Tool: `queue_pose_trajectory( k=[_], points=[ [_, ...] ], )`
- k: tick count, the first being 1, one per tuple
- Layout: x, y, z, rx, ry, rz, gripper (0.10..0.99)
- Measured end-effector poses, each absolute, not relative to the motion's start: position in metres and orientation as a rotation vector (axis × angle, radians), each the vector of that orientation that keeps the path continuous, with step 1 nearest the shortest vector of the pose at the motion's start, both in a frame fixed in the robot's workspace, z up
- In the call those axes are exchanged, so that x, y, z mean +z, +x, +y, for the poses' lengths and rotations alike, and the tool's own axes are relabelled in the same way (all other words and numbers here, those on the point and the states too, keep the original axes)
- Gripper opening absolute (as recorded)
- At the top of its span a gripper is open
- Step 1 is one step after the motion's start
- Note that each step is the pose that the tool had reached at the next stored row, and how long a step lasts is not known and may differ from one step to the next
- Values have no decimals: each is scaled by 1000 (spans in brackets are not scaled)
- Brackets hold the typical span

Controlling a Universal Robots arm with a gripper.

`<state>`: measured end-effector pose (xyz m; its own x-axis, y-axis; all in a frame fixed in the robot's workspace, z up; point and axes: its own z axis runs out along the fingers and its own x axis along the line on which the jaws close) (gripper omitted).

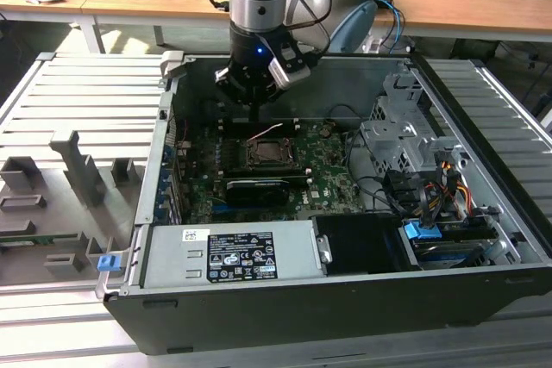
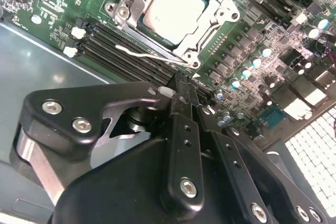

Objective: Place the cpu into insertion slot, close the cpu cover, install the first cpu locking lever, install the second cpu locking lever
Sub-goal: 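Install the first cpu locking lever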

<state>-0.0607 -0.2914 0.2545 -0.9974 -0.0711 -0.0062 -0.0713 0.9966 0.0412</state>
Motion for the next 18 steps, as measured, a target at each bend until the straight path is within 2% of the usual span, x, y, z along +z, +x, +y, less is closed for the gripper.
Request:
queue_pose_trajectory(
  k=[6,10,18],
  points=[
    [254,-61,-291,76,-112,3134,106],
    [251,-61,-292,129,-102,3131,106],
    [243,-56,-292,136,-97,3130,106]
  ],
)
